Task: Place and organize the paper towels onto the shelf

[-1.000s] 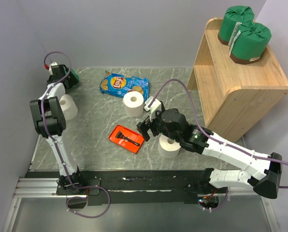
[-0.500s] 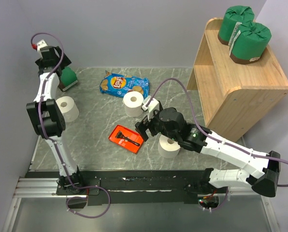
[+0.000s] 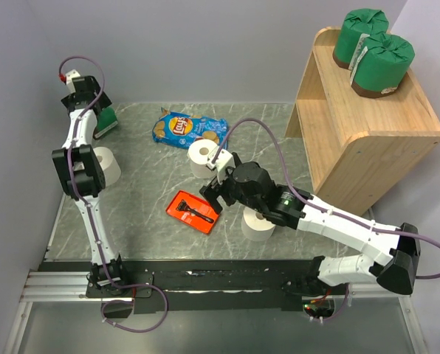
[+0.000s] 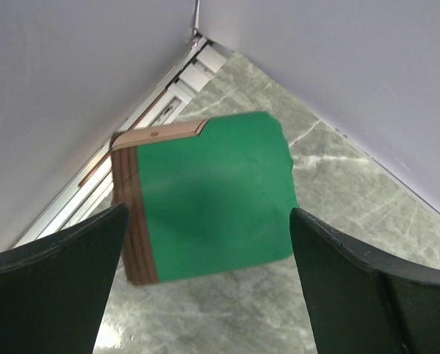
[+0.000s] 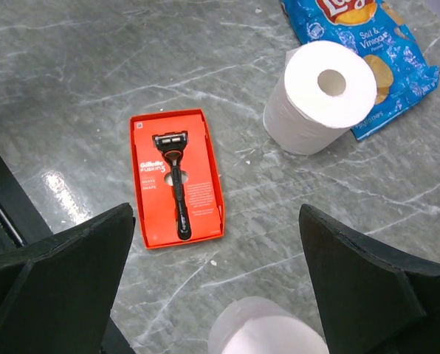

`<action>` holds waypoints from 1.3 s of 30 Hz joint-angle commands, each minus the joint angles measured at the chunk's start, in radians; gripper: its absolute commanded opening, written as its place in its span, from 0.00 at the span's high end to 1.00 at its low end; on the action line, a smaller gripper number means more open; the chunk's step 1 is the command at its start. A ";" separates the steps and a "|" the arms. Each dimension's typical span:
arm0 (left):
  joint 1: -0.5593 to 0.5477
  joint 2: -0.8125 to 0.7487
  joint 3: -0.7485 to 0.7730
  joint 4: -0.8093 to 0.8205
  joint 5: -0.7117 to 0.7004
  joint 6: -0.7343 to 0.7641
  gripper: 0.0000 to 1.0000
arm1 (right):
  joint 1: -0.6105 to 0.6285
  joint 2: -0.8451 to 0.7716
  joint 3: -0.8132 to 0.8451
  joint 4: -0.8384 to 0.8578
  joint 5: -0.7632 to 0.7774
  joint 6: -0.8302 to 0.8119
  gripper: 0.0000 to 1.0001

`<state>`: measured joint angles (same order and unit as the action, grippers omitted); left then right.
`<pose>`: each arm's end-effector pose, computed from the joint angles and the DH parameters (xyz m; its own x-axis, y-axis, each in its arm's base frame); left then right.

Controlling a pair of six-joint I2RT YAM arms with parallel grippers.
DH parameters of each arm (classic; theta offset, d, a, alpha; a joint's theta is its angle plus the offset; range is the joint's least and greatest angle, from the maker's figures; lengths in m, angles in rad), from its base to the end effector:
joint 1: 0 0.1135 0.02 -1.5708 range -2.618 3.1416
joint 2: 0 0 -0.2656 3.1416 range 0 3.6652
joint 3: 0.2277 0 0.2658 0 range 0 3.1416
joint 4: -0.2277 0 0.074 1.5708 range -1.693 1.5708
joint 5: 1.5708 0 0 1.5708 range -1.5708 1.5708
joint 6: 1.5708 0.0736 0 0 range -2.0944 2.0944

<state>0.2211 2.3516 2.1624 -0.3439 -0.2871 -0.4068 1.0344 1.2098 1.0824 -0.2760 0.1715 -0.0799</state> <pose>0.5780 0.1513 0.2389 -0.2780 -0.4514 -0.8479 -0.6079 0.7661 -0.2086 0.1771 0.2733 0.3311 -0.1388 -0.3873 -0.9115 -0.7803 0.6095 -0.1402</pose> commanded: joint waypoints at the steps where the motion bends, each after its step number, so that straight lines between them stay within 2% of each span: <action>1: 0.003 0.052 0.108 0.010 -0.026 0.016 0.04 | 0.006 0.007 0.044 0.032 0.023 -0.027 0.00; 7: 0.011 0.077 0.093 0.017 0.025 -0.012 0.03 | 0.006 0.020 0.040 0.041 0.029 -0.031 0.00; 11: 0.011 0.060 0.011 0.068 0.049 -0.007 0.04 | 0.007 0.028 0.048 0.028 0.029 -0.031 0.00; 17: 0.012 0.017 -0.099 0.184 0.192 0.049 0.03 | 0.006 0.013 0.047 0.027 0.031 -0.027 0.00; 25: -0.015 0.002 -0.137 0.210 0.359 0.118 0.02 | 0.006 0.008 0.044 0.023 0.033 -0.014 0.00; 31: -0.054 -0.015 -0.168 0.186 0.397 0.197 0.01 | 0.006 0.004 0.044 0.018 0.029 -0.008 0.00; 39: -0.080 -0.139 -0.318 0.232 0.385 0.217 0.03 | 0.004 -0.012 0.030 0.034 0.019 -0.008 0.00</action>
<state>0.1654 2.2902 1.9209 -0.0860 0.0399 -0.1913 1.0344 1.2346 1.0832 -0.2771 0.1894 -0.0975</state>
